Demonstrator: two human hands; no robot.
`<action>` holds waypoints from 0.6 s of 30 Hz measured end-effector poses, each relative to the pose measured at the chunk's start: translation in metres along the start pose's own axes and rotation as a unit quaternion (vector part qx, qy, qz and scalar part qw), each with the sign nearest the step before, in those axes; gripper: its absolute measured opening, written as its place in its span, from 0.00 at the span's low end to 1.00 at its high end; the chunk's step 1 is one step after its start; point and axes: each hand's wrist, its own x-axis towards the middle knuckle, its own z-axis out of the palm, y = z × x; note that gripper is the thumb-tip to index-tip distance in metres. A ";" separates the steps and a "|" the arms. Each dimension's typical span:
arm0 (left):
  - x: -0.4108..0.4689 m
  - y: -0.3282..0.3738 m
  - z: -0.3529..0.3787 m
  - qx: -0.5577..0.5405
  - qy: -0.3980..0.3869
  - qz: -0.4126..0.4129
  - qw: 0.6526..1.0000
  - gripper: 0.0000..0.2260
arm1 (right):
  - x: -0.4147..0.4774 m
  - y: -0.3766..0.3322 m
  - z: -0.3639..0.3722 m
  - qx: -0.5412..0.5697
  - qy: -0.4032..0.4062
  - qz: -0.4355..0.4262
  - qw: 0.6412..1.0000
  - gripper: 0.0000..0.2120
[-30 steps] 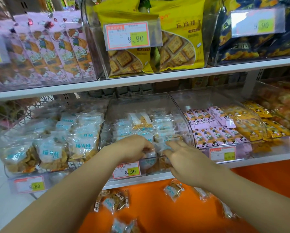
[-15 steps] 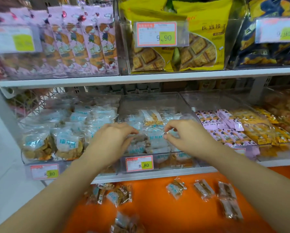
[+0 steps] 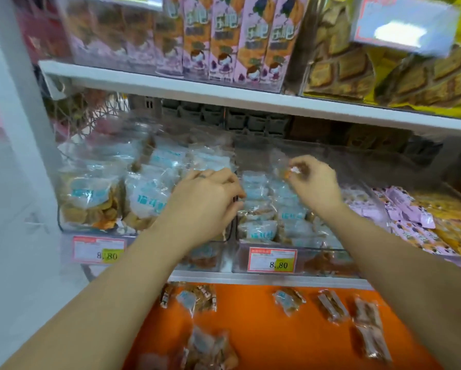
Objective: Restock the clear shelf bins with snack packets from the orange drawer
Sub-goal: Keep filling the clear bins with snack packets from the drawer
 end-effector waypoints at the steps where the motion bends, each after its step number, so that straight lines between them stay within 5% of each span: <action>1: 0.003 -0.002 0.001 -0.001 -0.006 -0.006 1.000 0.13 | 0.000 0.001 -0.003 0.095 0.021 0.045 0.994 0.08; 5: 0.008 -0.004 0.001 -0.029 -0.015 -0.019 0.999 0.11 | -0.005 -0.004 0.000 0.357 -0.062 0.197 0.911 0.10; 8: 0.009 -0.005 0.000 -0.043 -0.023 -0.025 0.998 0.11 | -0.006 -0.005 0.009 0.246 -0.122 0.168 0.947 0.08; 14: 0.007 -0.006 -0.001 -0.050 -0.036 -0.021 0.998 0.11 | 0.002 -0.018 -0.005 -0.023 -0.176 0.023 0.984 0.19; 18: 0.007 -0.007 -0.002 -0.059 -0.045 -0.021 0.997 0.11 | 0.023 -0.021 -0.006 0.132 -0.072 0.082 0.985 0.11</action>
